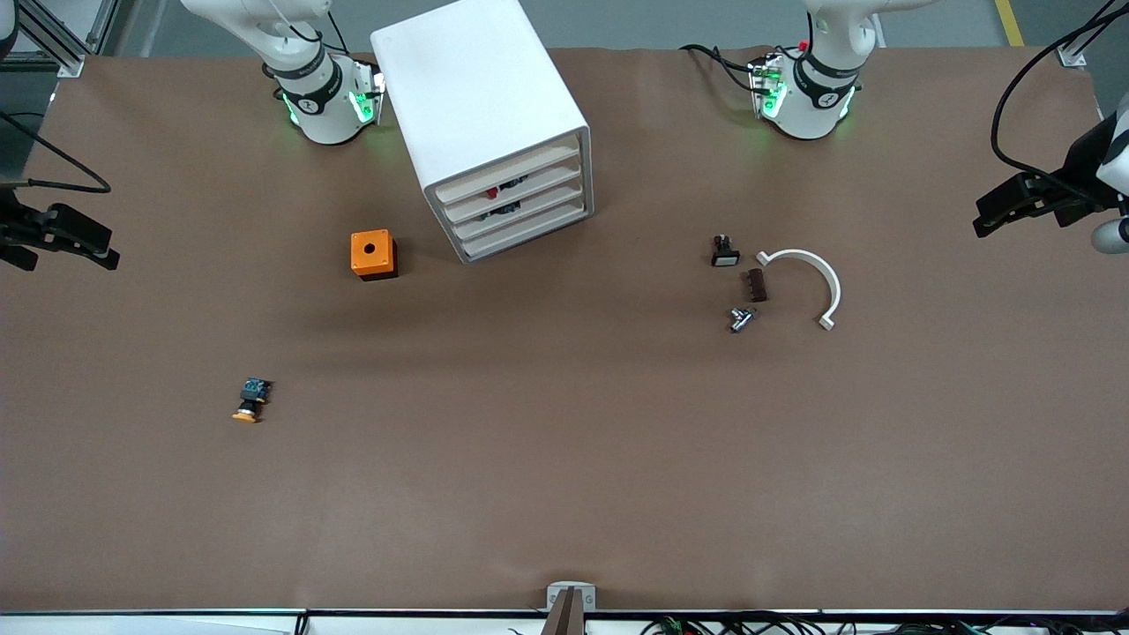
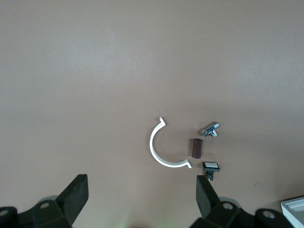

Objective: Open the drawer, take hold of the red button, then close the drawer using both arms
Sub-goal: 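Move the left gripper toward the white drawer cabinet's drawer handle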

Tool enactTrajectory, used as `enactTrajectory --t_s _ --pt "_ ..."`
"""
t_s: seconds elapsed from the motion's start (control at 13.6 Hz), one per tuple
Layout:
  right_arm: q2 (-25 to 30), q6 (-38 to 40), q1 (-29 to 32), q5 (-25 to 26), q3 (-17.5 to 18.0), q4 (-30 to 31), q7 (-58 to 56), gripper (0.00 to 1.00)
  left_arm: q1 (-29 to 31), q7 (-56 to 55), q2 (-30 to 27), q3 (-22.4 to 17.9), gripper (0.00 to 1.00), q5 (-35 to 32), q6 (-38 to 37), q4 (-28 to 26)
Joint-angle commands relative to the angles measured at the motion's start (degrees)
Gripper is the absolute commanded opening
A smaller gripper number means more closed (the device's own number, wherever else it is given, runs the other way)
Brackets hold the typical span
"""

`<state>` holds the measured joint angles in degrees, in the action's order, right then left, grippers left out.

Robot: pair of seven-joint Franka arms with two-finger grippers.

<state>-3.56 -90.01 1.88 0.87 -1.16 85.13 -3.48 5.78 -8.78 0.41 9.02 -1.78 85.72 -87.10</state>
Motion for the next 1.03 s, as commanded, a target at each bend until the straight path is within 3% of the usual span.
enactTrajectory --t_s 0.0,0.22,0.51,0.95 --pt "1.1 -0.3 0.2 0.5 0.2 0.7 -0.3 1.00 0.0 -0.2 0.5 0.5 1.00 -0.3 -0.6 1.0" --pt "1.1 -0.3 0.3 0.5 0.2 0.7 -0.3 1.00 -0.4 -0.1 4.2 0.5 1.00 -0.4 -0.7 4.4" --pt "1.1 -0.2 0.3 0.5 0.2 0.7 -0.4 1.00 -1.1 -0.3 9.2 2.0 1.00 0.2 -0.6 4.7" --pt "1.1 -0.2 0.3 0.5 0.2 0.7 -0.4 1.00 -8.7 -11.4 19.0 2.5 1.00 0.7 4.9 4.7"
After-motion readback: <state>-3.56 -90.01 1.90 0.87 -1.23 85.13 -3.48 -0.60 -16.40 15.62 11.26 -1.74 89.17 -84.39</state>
